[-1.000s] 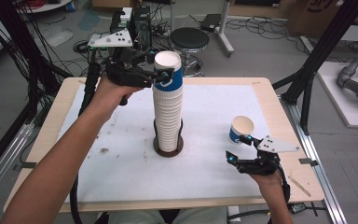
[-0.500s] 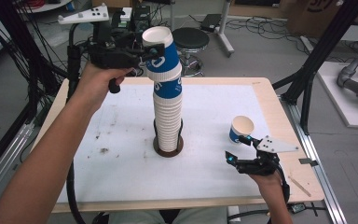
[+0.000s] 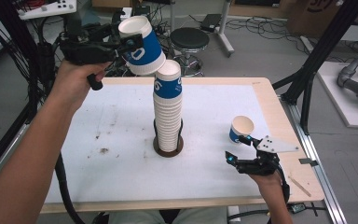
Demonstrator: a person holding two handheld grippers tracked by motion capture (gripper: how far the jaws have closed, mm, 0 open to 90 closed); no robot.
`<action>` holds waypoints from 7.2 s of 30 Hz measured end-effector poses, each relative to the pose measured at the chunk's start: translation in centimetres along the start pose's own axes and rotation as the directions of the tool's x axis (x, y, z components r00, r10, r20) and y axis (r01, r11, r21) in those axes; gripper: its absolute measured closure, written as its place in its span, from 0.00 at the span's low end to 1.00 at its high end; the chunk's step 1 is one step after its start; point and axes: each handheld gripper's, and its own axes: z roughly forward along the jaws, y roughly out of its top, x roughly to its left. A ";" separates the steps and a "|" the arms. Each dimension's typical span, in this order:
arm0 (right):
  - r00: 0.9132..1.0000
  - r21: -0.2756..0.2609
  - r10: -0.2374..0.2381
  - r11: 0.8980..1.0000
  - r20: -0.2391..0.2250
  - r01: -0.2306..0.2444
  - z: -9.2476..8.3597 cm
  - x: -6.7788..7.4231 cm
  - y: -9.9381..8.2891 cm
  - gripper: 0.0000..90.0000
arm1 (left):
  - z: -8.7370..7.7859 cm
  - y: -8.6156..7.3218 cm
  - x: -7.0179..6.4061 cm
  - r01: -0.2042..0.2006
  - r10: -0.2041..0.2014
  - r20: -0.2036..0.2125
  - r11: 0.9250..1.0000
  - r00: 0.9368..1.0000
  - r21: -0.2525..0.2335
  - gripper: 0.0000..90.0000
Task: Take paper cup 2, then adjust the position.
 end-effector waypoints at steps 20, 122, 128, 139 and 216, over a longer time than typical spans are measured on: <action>1.000 0.006 -0.003 1.000 -0.007 0.003 0.4 0.2 0.1 0.20 | -4.8 -6.2 -0.2 -0.064 0.070 -0.039 0.988 0.997 0.138 0.33; 0.804 -0.054 -0.169 0.984 -0.570 0.168 10.1 10.0 2.2 0.20 | 0.5 -24.7 -7.4 -0.032 -0.032 0.339 0.983 0.940 0.182 0.33; 0.798 -0.058 -0.173 0.984 -0.577 0.171 10.6 10.1 2.2 0.20 | 0.5 -24.6 -7.5 -0.026 -0.037 0.355 0.985 0.934 0.170 0.33; 0.785 -0.020 -0.191 0.975 -0.589 0.222 10.2 10.0 2.8 0.34 | 0.4 -24.8 -7.2 -0.027 -0.049 0.365 0.979 0.930 0.201 0.35; 0.806 0.007 -0.124 0.988 -0.579 0.156 9.1 7.4 3.7 0.20 | -0.6 -25.7 -5.9 -0.022 -0.047 0.366 0.983 0.930 0.183 0.35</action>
